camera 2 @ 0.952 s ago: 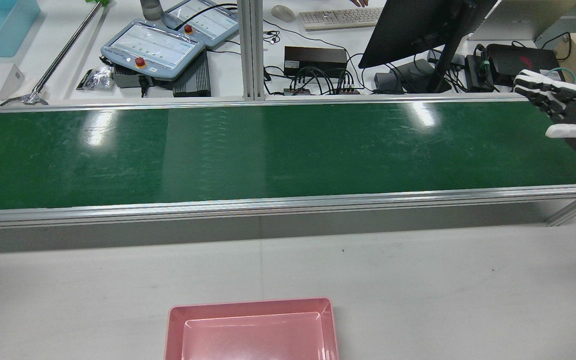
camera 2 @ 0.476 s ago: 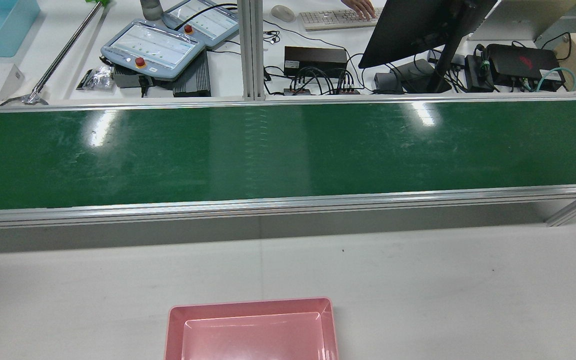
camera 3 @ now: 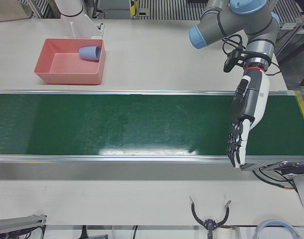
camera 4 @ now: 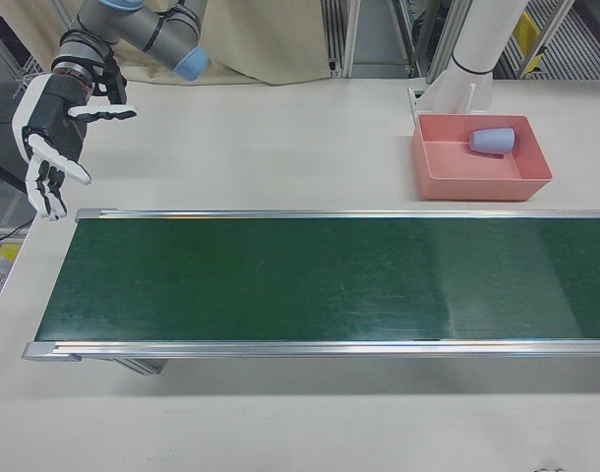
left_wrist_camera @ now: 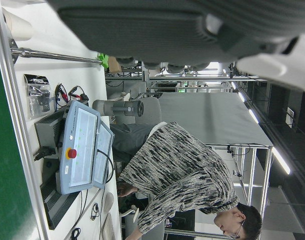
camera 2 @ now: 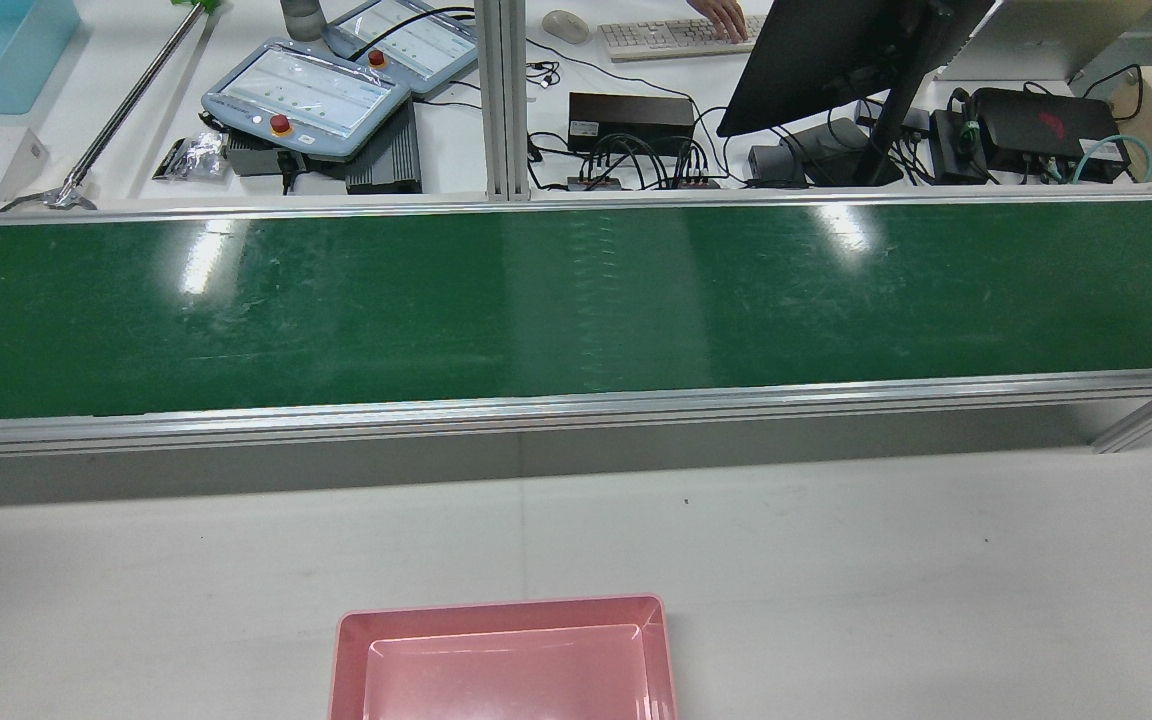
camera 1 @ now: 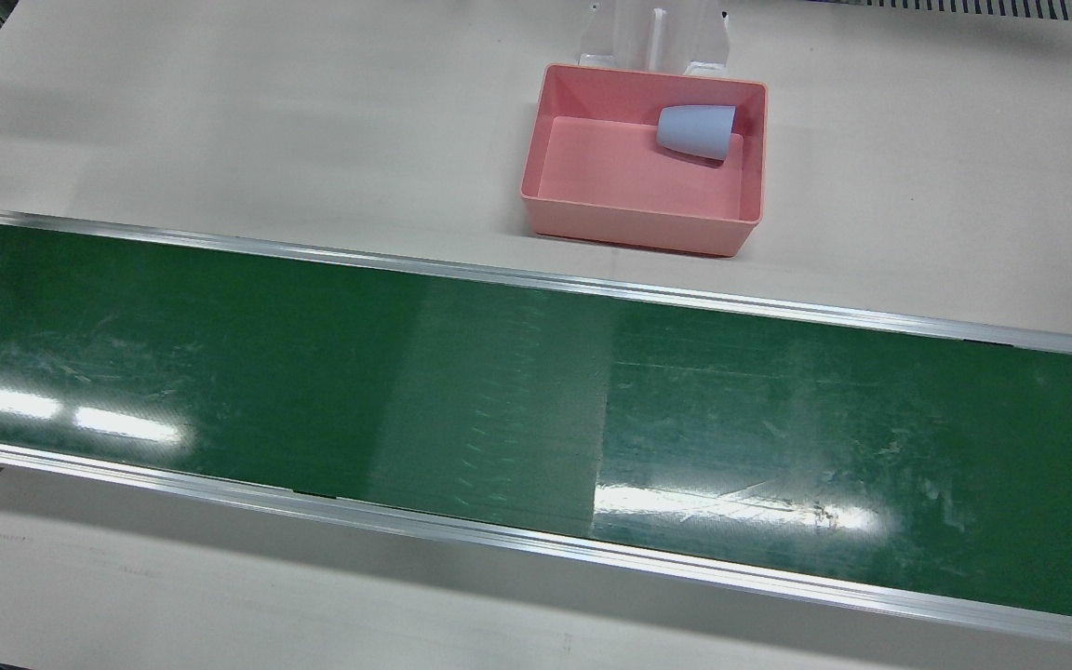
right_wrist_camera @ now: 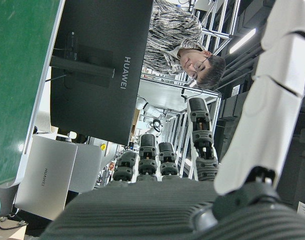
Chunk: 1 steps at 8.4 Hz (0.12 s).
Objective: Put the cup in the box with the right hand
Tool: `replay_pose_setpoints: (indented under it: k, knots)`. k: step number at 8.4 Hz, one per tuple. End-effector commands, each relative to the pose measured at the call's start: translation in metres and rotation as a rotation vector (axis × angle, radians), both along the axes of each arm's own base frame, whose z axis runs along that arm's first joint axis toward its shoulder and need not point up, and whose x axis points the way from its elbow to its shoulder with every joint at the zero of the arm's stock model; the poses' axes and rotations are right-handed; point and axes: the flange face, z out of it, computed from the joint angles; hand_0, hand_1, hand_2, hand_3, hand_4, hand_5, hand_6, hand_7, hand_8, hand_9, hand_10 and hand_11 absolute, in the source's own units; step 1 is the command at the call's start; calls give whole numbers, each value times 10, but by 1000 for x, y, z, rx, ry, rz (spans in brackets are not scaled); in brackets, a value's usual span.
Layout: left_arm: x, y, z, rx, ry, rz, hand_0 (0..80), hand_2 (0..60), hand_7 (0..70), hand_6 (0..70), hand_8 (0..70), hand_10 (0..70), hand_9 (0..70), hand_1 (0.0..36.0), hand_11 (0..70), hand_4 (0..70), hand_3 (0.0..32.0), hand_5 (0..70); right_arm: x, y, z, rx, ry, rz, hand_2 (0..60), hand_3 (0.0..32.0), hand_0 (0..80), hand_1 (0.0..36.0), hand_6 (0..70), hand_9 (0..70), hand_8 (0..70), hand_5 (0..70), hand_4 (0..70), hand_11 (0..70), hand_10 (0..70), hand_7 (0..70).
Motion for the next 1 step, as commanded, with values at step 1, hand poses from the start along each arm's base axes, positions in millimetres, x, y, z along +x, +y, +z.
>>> replay_pose_setpoints:
  k: [1]
  knots:
    - [0, 0, 1, 0, 0, 0, 0, 0, 0, 0, 0, 0, 0, 0, 0, 0, 0, 0, 4, 11, 4, -1, 0, 10, 85, 0, 525, 151, 62, 206, 116, 60, 244, 90, 52, 202]
